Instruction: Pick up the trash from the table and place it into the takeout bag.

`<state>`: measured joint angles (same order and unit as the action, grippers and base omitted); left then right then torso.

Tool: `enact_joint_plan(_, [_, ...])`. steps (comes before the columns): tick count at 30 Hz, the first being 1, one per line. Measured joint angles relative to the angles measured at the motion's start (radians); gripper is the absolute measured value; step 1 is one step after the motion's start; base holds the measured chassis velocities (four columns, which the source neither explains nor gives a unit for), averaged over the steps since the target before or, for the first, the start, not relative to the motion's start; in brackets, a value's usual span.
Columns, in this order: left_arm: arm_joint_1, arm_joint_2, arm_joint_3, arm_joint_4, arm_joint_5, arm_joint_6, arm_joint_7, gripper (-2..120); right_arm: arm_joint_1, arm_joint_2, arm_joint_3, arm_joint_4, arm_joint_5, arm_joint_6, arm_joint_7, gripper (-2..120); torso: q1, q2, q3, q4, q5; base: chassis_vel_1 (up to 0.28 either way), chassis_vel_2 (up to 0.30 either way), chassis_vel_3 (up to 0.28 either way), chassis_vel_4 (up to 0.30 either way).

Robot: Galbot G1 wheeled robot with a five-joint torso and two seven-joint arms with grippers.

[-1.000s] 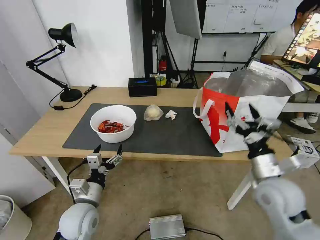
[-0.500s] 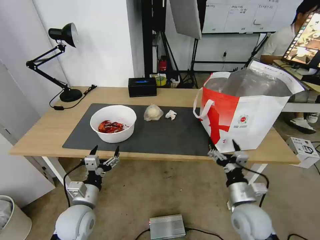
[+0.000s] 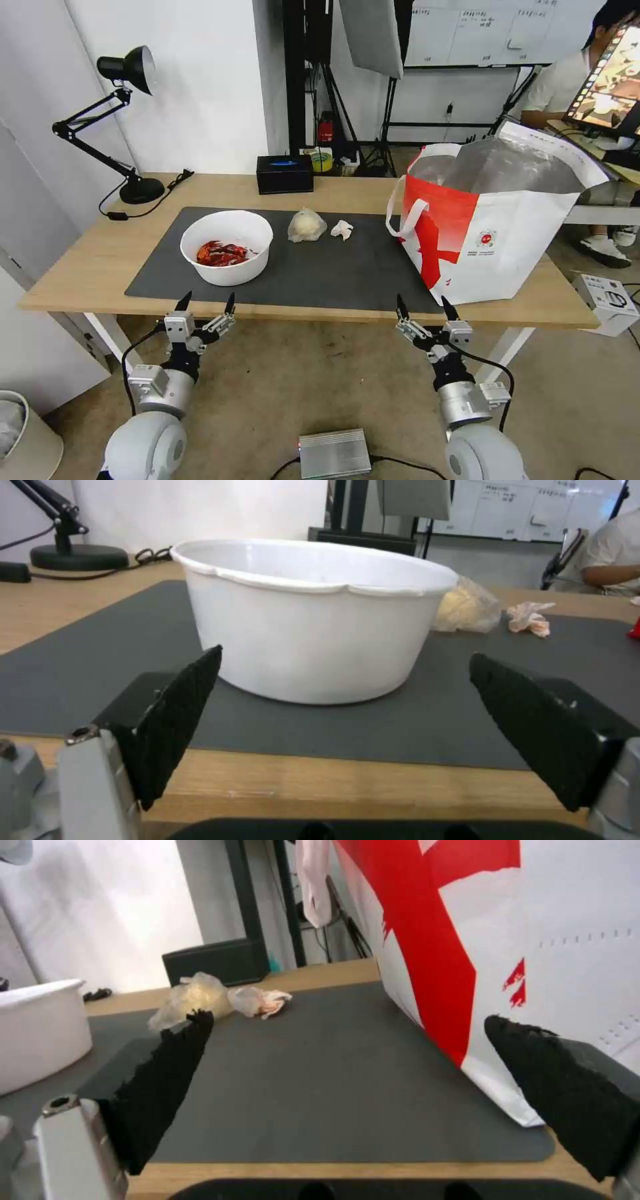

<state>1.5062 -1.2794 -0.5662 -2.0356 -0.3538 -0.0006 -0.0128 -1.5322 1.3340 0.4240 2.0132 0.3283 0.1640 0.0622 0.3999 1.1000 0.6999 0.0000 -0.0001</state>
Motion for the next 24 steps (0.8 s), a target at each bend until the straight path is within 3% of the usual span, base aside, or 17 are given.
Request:
enact_joint_plan(10, [0.004,-0.005,-0.007,0.003,-0.003,-0.008,0.001,100,0.040,0.008,-0.042,-0.001,-0.003,-0.004,-0.009,100,0.000,0.000,0.000,0.0000,0.0000,0.000,0.000,0.000,0.000])
enact_joint_plan(24, [0.022,-0.010,-0.019,-0.010,-0.002,-0.018,0.002,100,0.308,-0.018,-0.192,-0.158,0.016,-0.027,-0.016,100,0.000,0.000,0.000,0.0001,0.0001,0.000,0.000,0.000,0.000])
